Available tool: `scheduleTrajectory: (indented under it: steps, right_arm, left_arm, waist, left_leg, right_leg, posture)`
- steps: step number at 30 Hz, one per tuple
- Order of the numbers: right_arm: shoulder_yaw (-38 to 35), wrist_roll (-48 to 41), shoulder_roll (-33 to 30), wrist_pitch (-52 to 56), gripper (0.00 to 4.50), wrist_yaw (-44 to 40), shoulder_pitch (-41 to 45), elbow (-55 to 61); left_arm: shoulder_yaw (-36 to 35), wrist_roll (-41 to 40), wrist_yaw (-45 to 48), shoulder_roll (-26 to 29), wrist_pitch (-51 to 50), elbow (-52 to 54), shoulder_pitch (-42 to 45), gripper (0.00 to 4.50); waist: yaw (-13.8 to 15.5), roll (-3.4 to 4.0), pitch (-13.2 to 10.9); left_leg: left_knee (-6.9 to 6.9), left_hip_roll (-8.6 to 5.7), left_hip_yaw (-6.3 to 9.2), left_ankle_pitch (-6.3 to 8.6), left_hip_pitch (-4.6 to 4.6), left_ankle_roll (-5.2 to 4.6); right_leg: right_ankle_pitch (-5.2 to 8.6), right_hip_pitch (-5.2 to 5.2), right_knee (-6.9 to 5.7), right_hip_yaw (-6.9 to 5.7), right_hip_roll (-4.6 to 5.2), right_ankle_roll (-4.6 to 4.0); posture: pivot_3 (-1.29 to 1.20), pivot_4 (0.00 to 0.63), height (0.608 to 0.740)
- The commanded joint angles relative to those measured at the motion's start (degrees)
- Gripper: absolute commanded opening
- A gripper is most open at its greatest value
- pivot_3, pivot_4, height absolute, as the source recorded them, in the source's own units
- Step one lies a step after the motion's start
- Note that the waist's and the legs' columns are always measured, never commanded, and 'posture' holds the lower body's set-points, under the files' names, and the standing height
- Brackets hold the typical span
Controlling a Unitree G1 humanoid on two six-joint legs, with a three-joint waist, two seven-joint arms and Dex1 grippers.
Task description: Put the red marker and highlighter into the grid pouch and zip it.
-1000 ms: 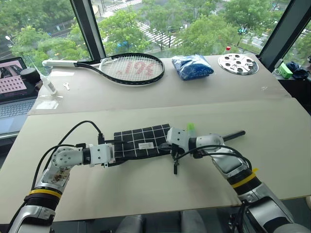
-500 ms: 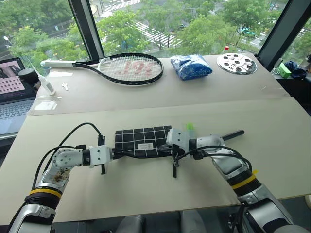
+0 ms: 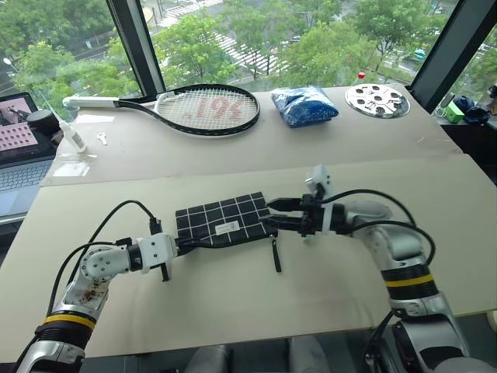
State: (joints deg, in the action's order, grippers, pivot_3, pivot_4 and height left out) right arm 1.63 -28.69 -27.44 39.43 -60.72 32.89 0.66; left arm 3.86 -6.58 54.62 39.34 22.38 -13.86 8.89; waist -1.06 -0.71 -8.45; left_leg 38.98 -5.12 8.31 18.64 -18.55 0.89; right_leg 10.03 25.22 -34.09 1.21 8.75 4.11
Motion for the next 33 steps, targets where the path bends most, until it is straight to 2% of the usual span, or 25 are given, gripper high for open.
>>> scheduleTrajectory:
  steps: [1,7,11,14,23,33]
  right_arm:
    - [-3.05,-0.74,-1.23,-1.29,3.11,2.3,2.07,2.15]
    - [-0.04,3.75,2.03,-4.9,3.11,9.27,0.1,5.55]
    - [3.94,11.49,2.43,-8.97,3.11,14.81,-0.55,3.37]
    - [2.36,12.98,3.37,-10.73,3.11,18.47,1.31,-0.75]
    - [6.65,18.73,7.08,-15.97,3.11,21.46,4.95,-10.12]
    - [10.27,22.33,10.61,-17.73,3.11,21.6,5.49,-14.4]
  left_arm:
    - [-2.78,-4.31,-3.81,-1.88,-9.61,7.19,-0.99,0.0]
    - [-3.43,-2.83,-9.74,-4.69,-17.86,11.97,-1.37,0.0]
    - [-4.49,-3.34,-12.95,-6.14,-23.22,14.46,-1.22,0.0]
    - [-5.75,-4.28,-15.09,-7.15,-26.92,15.97,-1.13,0.0]
    - [-6.72,-6.48,-14.82,-8.35,-30.92,18.42,-0.64,0.0]
    - [-7.02,-8.34,-15.84,-9.62,-34.27,21.56,-0.93,0.0]
  waist:
    - [0.05,-0.02,-0.01]
    - [-0.1,-0.03,-0.01]
    - [0.04,-0.03,-0.02]
    - [0.09,-0.03,-0.02]
    - [-0.3,-0.04,-0.02]
    - [-0.36,-0.03,-0.02]
  left_leg:
    - [0.0,0.0,-0.04,0.0,0.0,0.0]
    - [0.0,0.06,-0.13,-0.01,-0.01,0.05]
    - [0.02,0.05,-0.21,0.01,-0.03,0.07]
    - [0.02,0.04,-0.22,0.01,-0.06,0.08]
    - [0.0,0.07,-0.29,0.01,-0.09,0.09]
    - [0.01,0.06,-0.29,0.01,-0.26,0.09]
  right_leg:
    - [0.0,0.0,0.0,0.0,0.0,0.0]
    - [0.0,0.04,0.0,-0.02,0.0,0.0]
    - [-0.02,0.05,0.0,0.02,0.0,-0.01]
    - [-0.02,0.07,0.01,0.01,0.0,-0.01]
    - [-0.03,0.14,0.02,0.02,0.0,-0.03]
    - [-0.08,0.22,0.0,0.01,0.0,-0.01]
  posture:
    - [0.0,0.15,0.74]
    - [0.0,0.15,0.74]
    - [0.0,0.15,0.74]
    - [0.0,0.15,0.74]
    - [0.0,0.15,0.74]
    - [0.0,0.15,0.74]
